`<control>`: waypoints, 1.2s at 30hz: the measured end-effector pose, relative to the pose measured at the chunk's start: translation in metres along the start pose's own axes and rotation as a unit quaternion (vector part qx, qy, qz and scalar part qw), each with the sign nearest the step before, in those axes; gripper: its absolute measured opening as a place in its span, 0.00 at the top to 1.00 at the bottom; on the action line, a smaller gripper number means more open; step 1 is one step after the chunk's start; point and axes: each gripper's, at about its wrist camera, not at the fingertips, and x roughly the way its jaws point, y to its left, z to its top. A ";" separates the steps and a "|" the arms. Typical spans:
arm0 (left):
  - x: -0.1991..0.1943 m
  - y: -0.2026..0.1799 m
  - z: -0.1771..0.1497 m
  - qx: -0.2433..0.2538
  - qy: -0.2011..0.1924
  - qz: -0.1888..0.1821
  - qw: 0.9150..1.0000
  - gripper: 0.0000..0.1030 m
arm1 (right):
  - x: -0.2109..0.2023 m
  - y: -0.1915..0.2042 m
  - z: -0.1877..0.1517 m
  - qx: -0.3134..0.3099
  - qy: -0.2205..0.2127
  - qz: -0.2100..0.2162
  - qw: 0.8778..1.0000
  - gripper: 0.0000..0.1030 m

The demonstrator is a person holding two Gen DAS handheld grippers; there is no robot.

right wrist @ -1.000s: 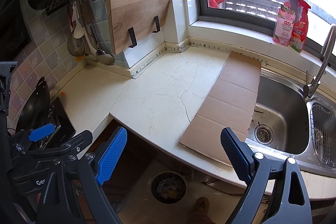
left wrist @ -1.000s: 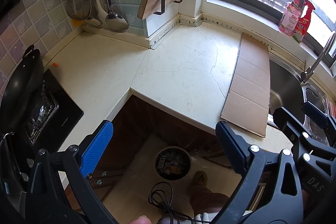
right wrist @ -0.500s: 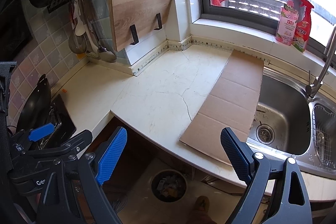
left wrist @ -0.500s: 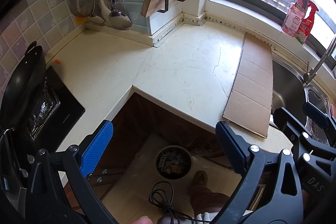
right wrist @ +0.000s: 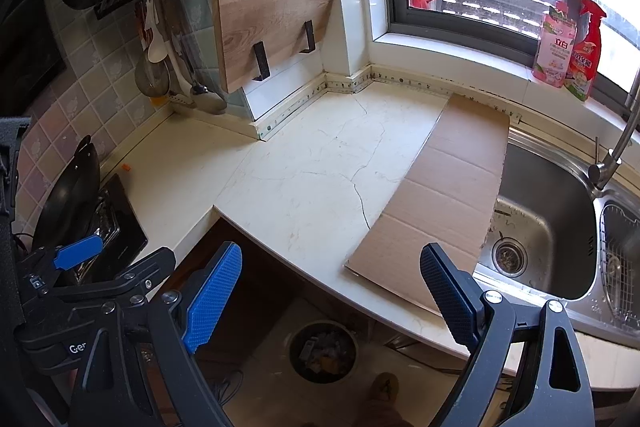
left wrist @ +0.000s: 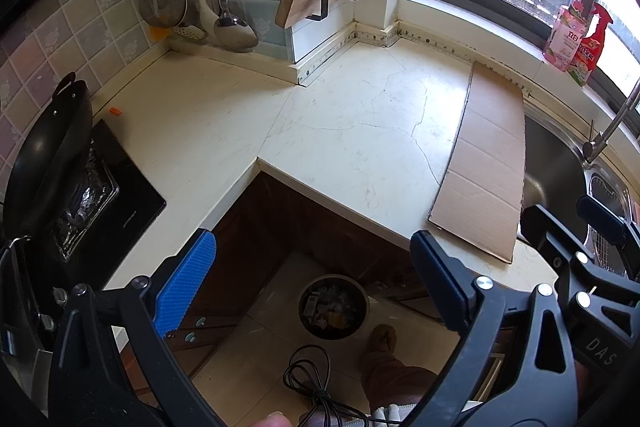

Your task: Collect trash

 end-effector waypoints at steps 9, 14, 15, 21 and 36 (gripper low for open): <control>-0.007 0.000 -0.002 0.003 -0.004 0.001 1.000 0.06 | -0.004 -0.001 -0.003 0.003 -0.004 0.000 1.000 0.11; -0.012 -0.001 -0.005 0.005 -0.008 0.003 1.000 0.06 | -0.011 0.000 -0.007 0.002 -0.009 -0.002 1.000 0.11; -0.013 -0.001 -0.005 0.006 -0.009 0.003 1.000 0.06 | -0.012 0.000 -0.007 0.002 -0.009 -0.001 1.000 0.11; -0.023 0.000 -0.009 0.008 -0.019 0.010 1.000 0.06 | -0.020 0.000 -0.010 0.000 -0.015 0.002 1.000 0.11; -0.037 -0.002 -0.014 0.013 -0.029 0.012 0.999 0.06 | -0.040 0.002 -0.018 -0.003 -0.026 0.000 1.000 0.11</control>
